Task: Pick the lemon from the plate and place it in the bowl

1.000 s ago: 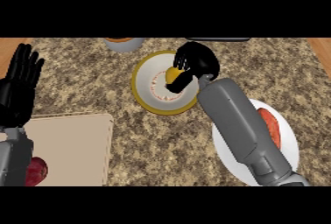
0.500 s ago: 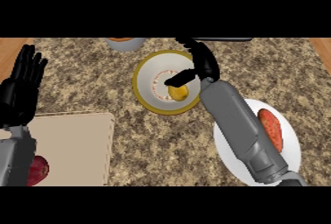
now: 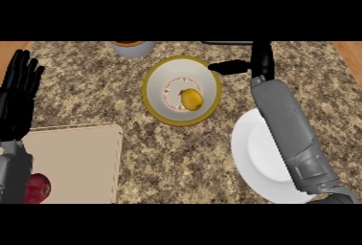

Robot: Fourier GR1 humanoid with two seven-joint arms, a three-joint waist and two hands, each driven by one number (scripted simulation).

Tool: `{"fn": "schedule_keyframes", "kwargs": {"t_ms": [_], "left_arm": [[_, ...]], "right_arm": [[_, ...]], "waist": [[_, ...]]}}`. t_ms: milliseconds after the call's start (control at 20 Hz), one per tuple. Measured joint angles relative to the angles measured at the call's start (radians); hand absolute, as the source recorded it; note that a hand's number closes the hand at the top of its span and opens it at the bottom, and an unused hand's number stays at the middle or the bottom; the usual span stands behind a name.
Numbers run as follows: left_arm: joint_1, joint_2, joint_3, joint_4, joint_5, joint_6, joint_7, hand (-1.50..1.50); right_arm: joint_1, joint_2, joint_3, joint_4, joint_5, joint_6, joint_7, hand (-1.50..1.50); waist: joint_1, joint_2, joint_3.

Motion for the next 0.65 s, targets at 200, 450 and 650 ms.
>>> {"fn": "schedule_keyframes", "kwargs": {"t_ms": [200,450,650], "left_arm": [[0.013,-0.005,-0.003,-0.005,-0.007,0.003,-0.007,0.00],[0.021,-0.012,-0.003,0.012,-0.012,0.000,-0.030,0.00],[0.037,0.000,0.005,-0.036,0.005,-0.010,0.012,0.00]], "right_arm": [[0.072,-0.068,-0.064,-0.040,-0.073,0.056,-0.065,-1.50],[0.157,-0.185,-0.154,-0.047,-0.174,0.187,-0.181,-1.50],[0.208,-0.264,-0.208,-0.009,-0.231,0.284,-0.273,-1.50]], "waist": [[-0.011,-0.003,0.000],[-0.015,-0.003,0.000],[-0.010,-0.003,0.000]]}}
